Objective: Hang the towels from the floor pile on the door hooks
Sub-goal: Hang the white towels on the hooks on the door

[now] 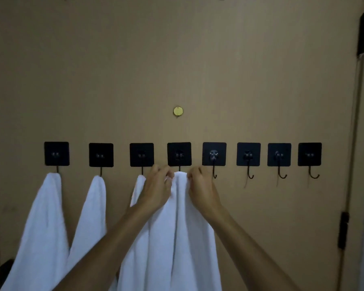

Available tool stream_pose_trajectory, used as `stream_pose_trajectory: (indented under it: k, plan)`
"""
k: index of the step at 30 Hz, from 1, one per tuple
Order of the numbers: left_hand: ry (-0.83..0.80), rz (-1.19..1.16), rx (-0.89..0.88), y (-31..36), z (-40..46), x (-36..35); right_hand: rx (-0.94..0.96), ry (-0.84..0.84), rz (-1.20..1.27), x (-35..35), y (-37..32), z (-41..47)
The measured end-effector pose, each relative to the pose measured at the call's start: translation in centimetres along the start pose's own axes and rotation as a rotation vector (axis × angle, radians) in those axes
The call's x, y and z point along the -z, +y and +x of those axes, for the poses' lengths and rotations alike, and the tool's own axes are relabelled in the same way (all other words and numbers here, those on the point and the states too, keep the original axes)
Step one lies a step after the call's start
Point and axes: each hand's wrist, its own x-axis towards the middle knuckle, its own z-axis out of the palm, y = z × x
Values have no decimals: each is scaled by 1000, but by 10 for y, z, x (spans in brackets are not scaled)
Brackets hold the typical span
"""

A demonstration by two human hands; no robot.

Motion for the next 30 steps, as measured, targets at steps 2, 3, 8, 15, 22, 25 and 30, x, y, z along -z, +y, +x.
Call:
stream_pose_trajectory:
  k: [2,3,8,15,22,25,30]
  plan:
    - [22,-61,97,-7,-22,-29,-10,-38,13,-17,5,-19]
    - [63,-111,185,-7,-30,-40,-6,-33,21,-23,7,-27]
    - [20,-139,320,-14,-38,-52,-49,92,399,-29,0,-49]
    - [124,-285,151,-12,-74,-63,-292,-35,543,-58,5,-77]
    - [69,-265,66,-29,-120,-84,-175,-16,491,-85,25,-127]
    - [33,-191,85,-42,-146,-101,-219,-116,435,-92,39,-152]
    - [-189,397,137,-39,-199,-123,-301,-557,82,-81,58,-200]
